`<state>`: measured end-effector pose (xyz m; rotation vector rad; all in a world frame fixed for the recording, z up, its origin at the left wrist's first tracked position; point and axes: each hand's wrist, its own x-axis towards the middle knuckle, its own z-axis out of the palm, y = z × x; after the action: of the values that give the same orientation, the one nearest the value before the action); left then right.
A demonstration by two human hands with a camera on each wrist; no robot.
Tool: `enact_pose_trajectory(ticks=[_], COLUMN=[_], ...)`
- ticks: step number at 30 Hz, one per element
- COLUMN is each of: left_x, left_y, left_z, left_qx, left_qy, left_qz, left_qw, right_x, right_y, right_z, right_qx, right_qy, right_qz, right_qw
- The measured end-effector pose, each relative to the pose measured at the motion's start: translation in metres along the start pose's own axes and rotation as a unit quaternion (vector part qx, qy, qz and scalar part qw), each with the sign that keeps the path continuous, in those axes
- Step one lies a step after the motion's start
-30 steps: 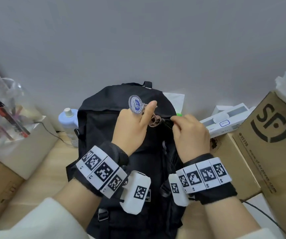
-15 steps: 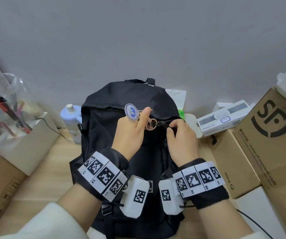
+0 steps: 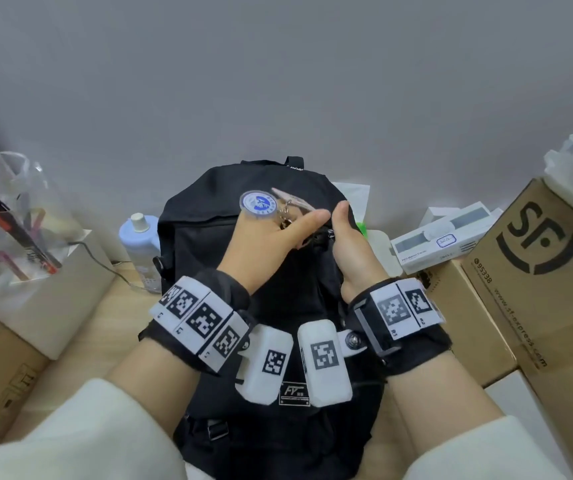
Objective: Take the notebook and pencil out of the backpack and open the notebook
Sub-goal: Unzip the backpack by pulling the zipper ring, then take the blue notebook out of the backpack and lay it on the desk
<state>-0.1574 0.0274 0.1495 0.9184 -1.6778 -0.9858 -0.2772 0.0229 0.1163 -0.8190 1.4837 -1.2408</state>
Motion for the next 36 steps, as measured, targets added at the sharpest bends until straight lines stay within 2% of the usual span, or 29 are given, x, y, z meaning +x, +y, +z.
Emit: enact_pose_trajectory(ticks=[3,5,6,8,10,11,12,13,15,16,17,19,21,24,26,29,32,36], left_x=[0.015,0.024,0.027,0.022,0.014,0.011,0.009,0.007,0.004,0.002,-0.001,-0.009,-0.012,-0.009,-0.009,-0.021,-0.047,-0.064], left_y=[-0.004,-0.017,-0.026,-0.041,-0.053,-0.055,-0.056,-0.054,-0.047,-0.045,-0.041,-0.035,-0.036,-0.052,-0.075,-0.119,-0.165,-0.212], left_z=[-0.016,-0.046,-0.064,-0.092,-0.101,-0.100,-0.098,-0.095,-0.093,-0.092,-0.089,-0.085,-0.087,-0.104,-0.117,-0.127,-0.124,-0.126], left_qx=[0.085,0.159,0.161,0.036,-0.063,-0.084,-0.104,-0.116,-0.127,-0.125,-0.126,-0.129,-0.129,-0.137,-0.123,-0.064,0.009,0.106], left_qy=[0.090,0.168,0.201,0.264,0.268,0.265,0.258,0.252,0.229,0.207,0.185,0.142,0.130,0.162,0.208,0.252,0.247,0.112], left_qz=[-0.016,-0.060,-0.094,-0.154,-0.173,-0.176,-0.177,-0.171,-0.158,-0.152,-0.142,-0.119,-0.115,-0.150,-0.177,-0.239,-0.337,-0.418], left_qw=[0.992,0.971,0.962,0.951,0.946,0.944,0.944,0.945,0.952,0.958,0.964,0.974,0.976,0.966,0.954,0.935,0.909,0.895], right_x=[0.003,0.006,0.006,0.006,0.004,0.000,-0.009,-0.017,-0.036,-0.041,-0.040,-0.029,-0.020,-0.013,-0.009,-0.003,-0.001,-0.009], right_y=[-0.002,-0.002,-0.001,0.001,-0.001,-0.005,-0.010,-0.015,-0.027,-0.032,-0.033,-0.031,-0.027,-0.023,-0.026,-0.030,-0.028,-0.025], right_z=[-0.010,-0.028,-0.037,-0.049,-0.047,-0.041,-0.033,-0.024,0.001,0.014,0.027,0.053,0.069,0.073,0.067,0.057,0.049,0.048], right_qx=[-0.011,0.019,0.039,0.028,-0.030,-0.111,-0.228,-0.367,-0.587,-0.628,-0.635,-0.618,-0.583,-0.459,-0.398,-0.365,-0.360,-0.371], right_qy=[0.027,0.058,0.057,0.061,0.095,0.115,0.122,0.118,0.080,0.049,0.018,-0.030,-0.065,-0.124,-0.145,-0.145,-0.142,-0.117], right_qz=[0.006,0.005,0.008,0.026,0.016,-0.017,-0.071,-0.123,-0.201,-0.209,-0.204,-0.181,-0.175,-0.171,-0.183,-0.197,-0.204,-0.221], right_qw=[1.000,0.998,0.998,0.997,0.995,0.987,0.964,0.915,0.780,0.748,0.745,0.765,0.791,0.863,0.887,0.898,0.899,0.894])
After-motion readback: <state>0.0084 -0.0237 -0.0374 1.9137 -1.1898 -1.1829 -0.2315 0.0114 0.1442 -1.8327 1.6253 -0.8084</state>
